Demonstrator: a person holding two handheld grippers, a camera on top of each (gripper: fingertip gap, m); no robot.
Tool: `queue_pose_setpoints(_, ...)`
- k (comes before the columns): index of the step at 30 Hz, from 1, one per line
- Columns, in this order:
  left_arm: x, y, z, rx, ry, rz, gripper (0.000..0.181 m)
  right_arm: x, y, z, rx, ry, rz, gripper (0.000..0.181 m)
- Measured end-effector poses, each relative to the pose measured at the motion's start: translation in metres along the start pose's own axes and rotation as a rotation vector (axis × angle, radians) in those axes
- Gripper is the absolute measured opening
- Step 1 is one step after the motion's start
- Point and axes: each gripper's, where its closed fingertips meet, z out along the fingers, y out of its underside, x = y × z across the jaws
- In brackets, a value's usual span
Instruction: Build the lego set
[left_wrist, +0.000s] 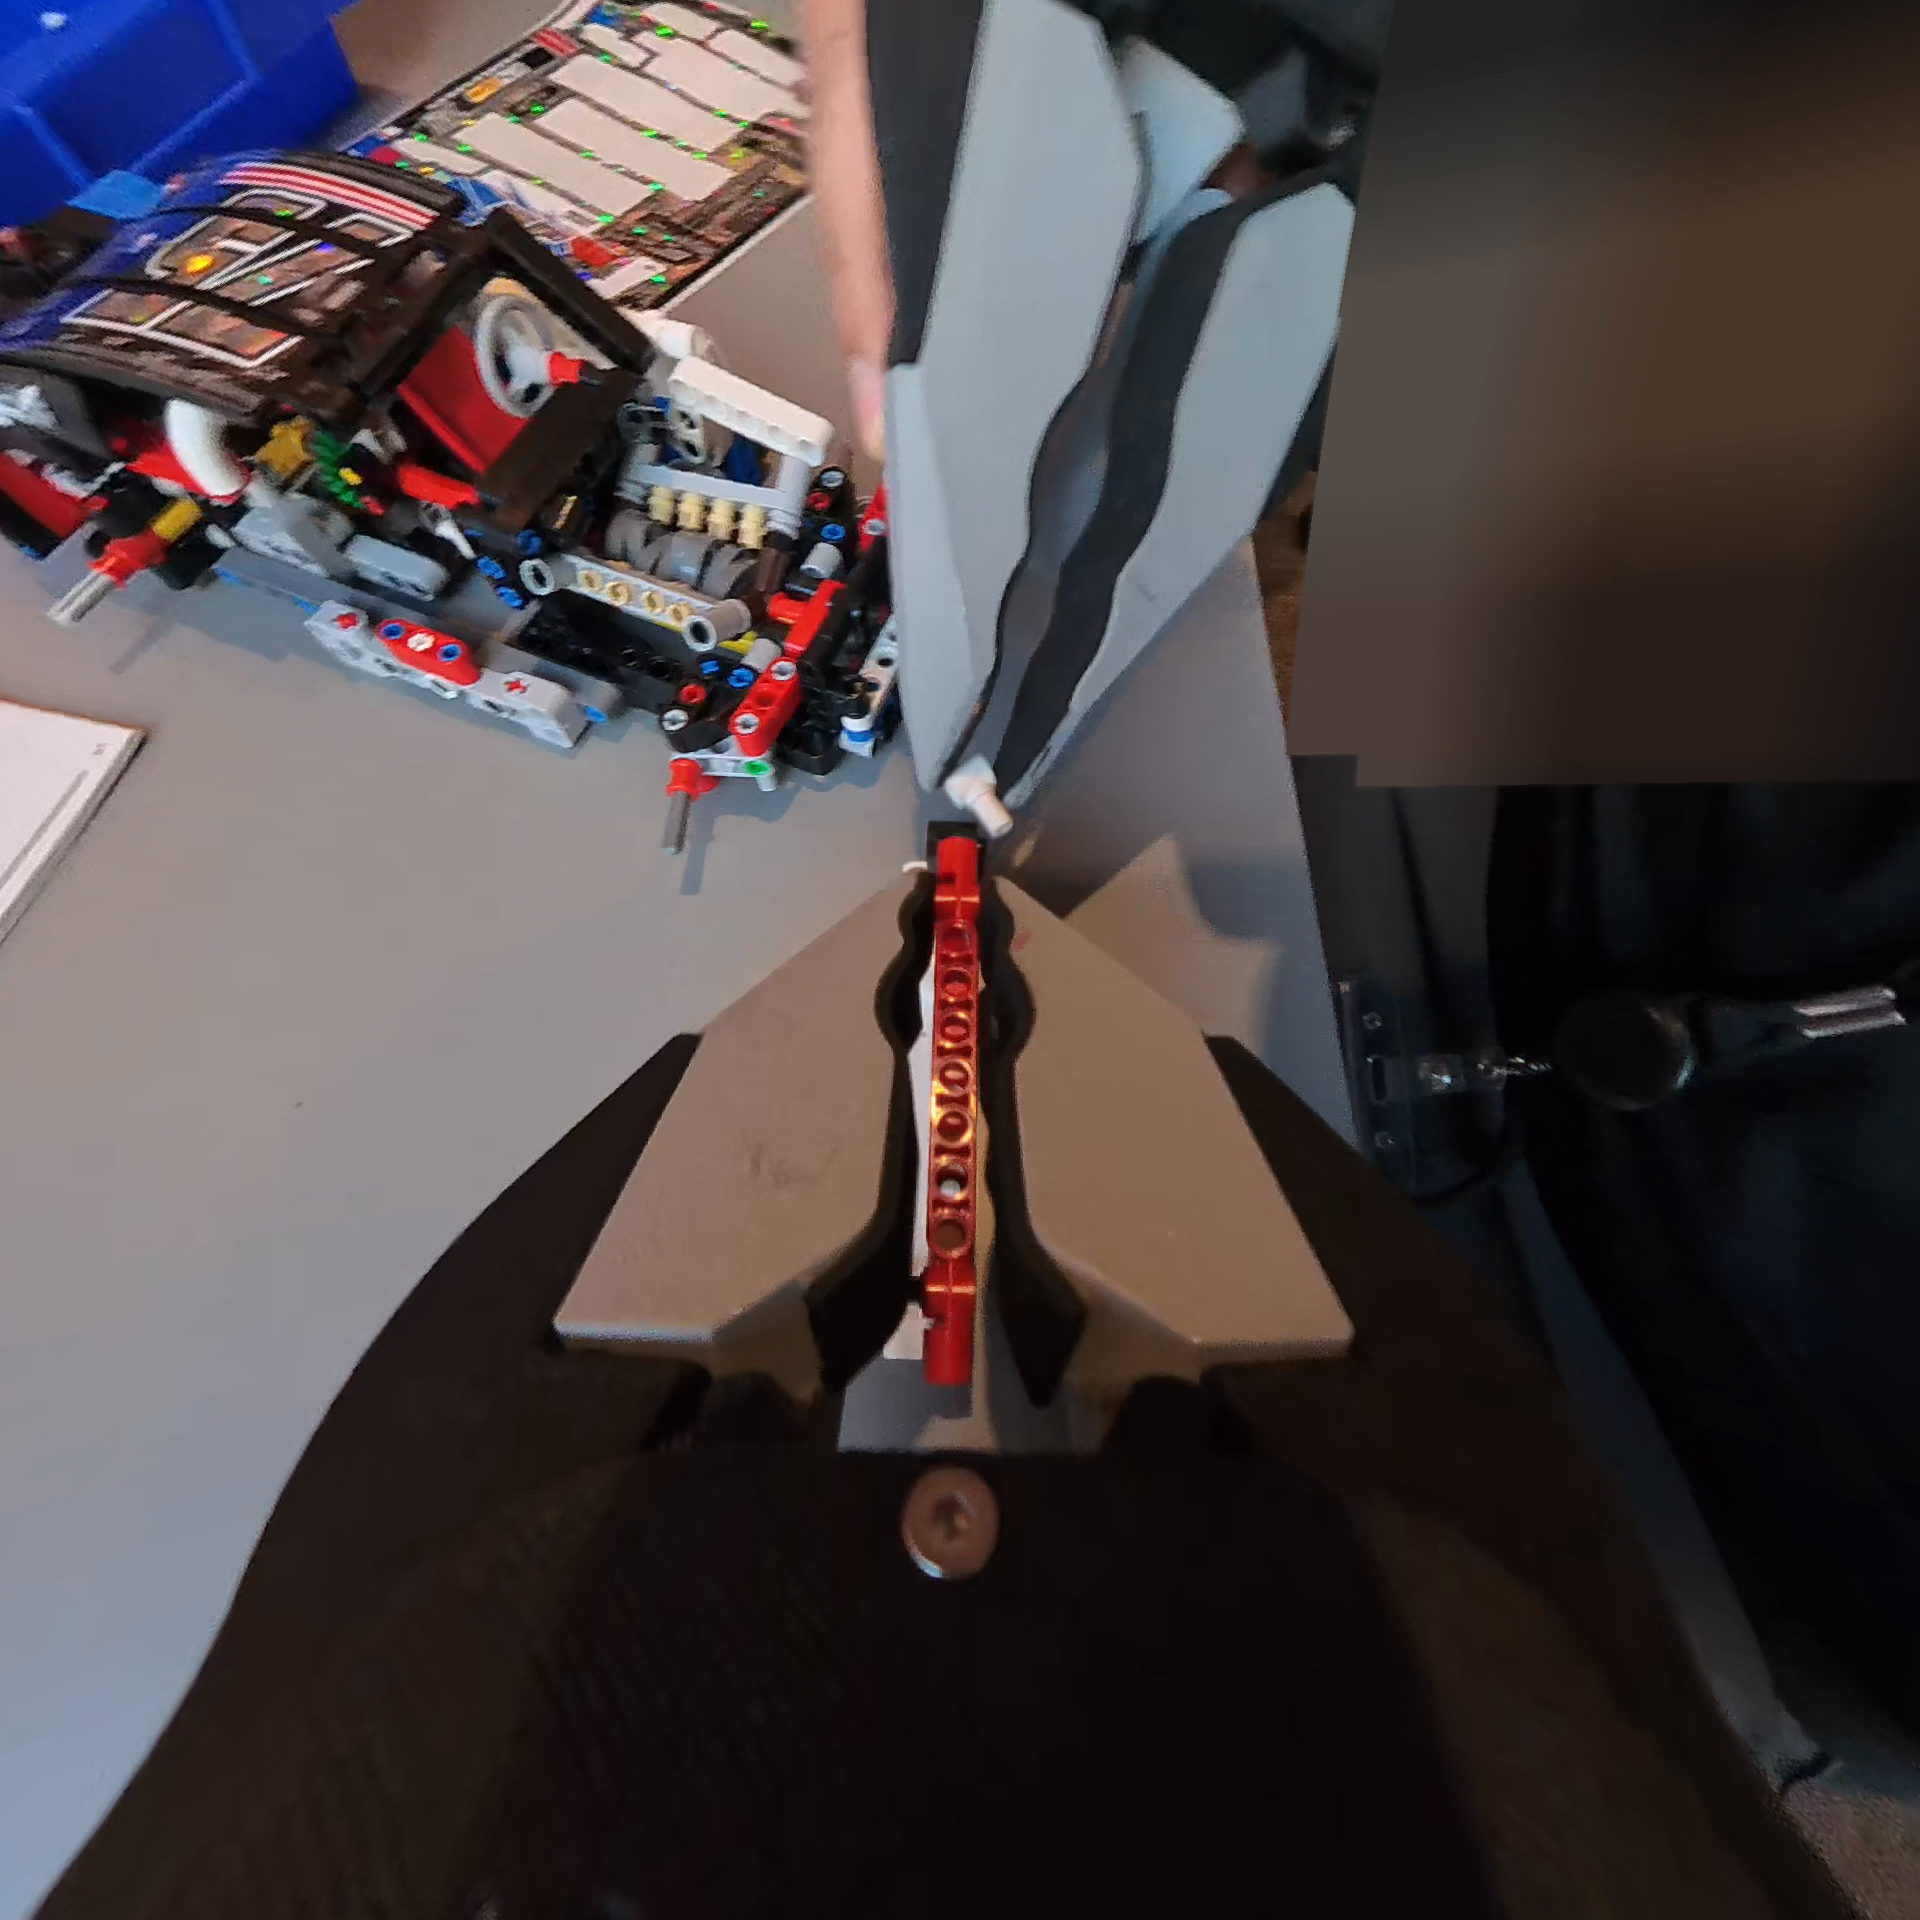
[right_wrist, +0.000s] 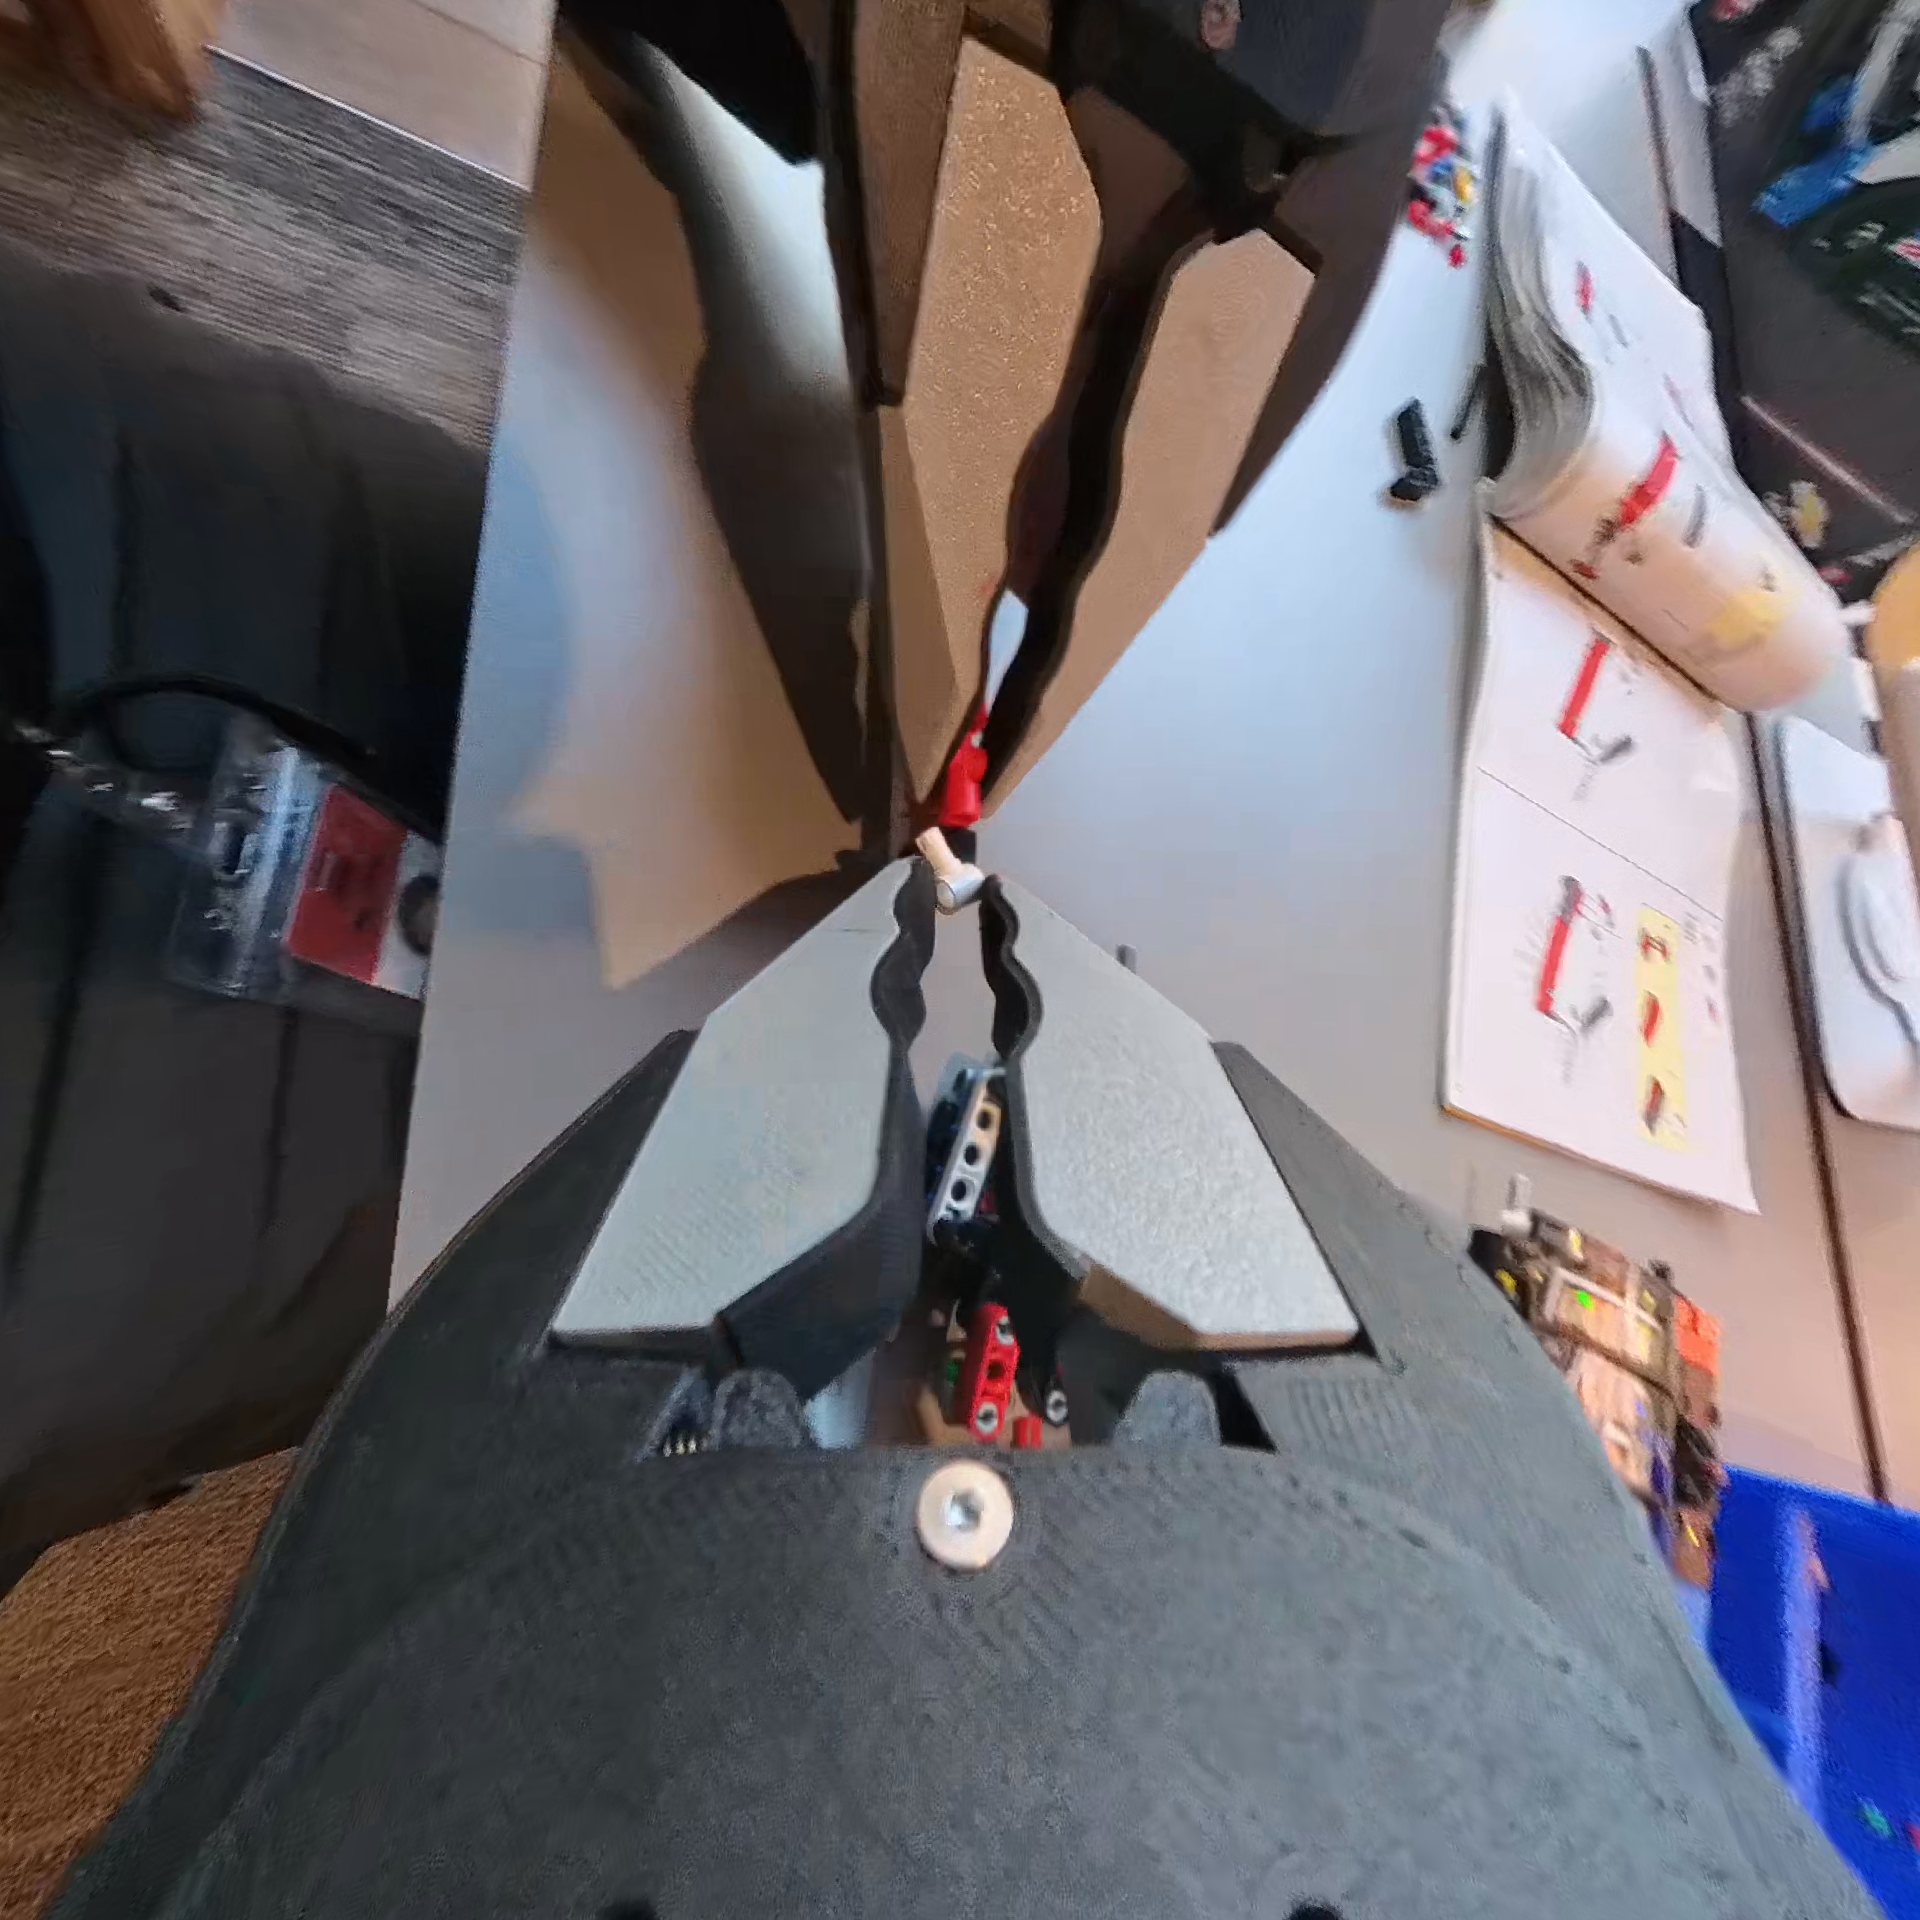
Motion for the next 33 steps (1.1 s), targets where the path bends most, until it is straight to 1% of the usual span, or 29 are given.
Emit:
queue_pose_setpoints(2,-0.002,0.0,-0.001,0.002,-0.014,-0.012,0.004,0.007,0.007,-0.002,-0.043,0.09,0.027,0.006)
queue_pose_setpoints(4,0.0,0.0,0.0,-0.01,-0.028,-0.003,0.004,0.008,0.015,-0.003,-0.073,0.138,0.088,0.006)
queue_pose_setpoints(5,-0.001,-0.001,0.001,-0.018,-0.062,0.03,0.004,0.005,0.018,-0.003,-0.078,0.151,0.117,0.006)
queue_pose_setpoints(7,-0.001,0.002,0.004,-0.058,-0.155,0.155,0.007,-0.002,0.022,-0.005,-0.097,0.174,0.143,0.006)
queue_pose_setpoints(9,0.0,0.019,0.006,-0.172,-0.258,0.304,0.011,-0.007,0.026,-0.01,-0.116,0.225,0.13,0.006)
queue_pose_setpoints(10,0.001,0.029,0.009,-0.221,-0.289,0.347,0.013,-0.009,0.028,-0.013,-0.119,0.244,0.125,0.006)
queue_pose_setpoints(11,0.003,0.031,0.011,-0.22,-0.316,0.347,0.013,-0.011,0.029,-0.015,-0.121,0.263,0.127,0.006)
queue_pose_setpoints(12,0.006,0.029,0.012,-0.183,-0.319,0.321,0.017,-0.011,0.03,-0.016,-0.118,0.28,0.136,0.006)
queue_pose_setpoints(13,0.011,0.026,0.012,-0.149,-0.289,0.288,0.027,-0.012,0.031,-0.016,-0.11,0.29,0.146,0.006)
queue_pose_setpoints(14,0.01,0.022,0.011,-0.118,-0.286,0.235,0.031,-0.013,0.03,-0.015,-0.1,0.299,0.154,0.006)
queue_pose_setpoints(16,0.01,0.012,0.004,-0.067,-0.267,0.157,0.036,-0.014,0.028,-0.014,-0.091,0.32,0.156,0.006)
queue_pose_setpoints(20,0.021,-0.019,-0.009,0.052,-0.218,0.116,0.022,-0.018,0.009,-0.018,-0.036,0.356,0.126,0.006)
queue_pose_setpoints(22,0.025,-0.028,-0.007,0.06,-0.191,0.091,0.015,-0.019,0.001,-0.021,-0.016,0.371,0.113,0.006)
queue_pose_setpoints(23,0.028,-0.03,-0.005,0.058,-0.169,0.074,0.011,-0.018,-0.002,-0.023,-0.01,0.384,0.113,0.006)
queue_pose_setpoints(25,0.031,-0.032,-0.002,0.063,-0.139,0.034,0.011,-0.018,-0.006,-0.026,0.001,0.396,0.12,0.006)
queue_pose_setpoints(28,0.035,-0.031,0.004,0.07,-0.073,-0.046,0.006,-0.018,-0.012,-0.032,0.018,0.42,0.112,0.006)
queue_pose_setpoints(33,0.044,-0.033,0.01,0.09,0.024,-0.111,0.008,-0.02,-0.013,-0.035,0.022,0.434,0.105,0.006)
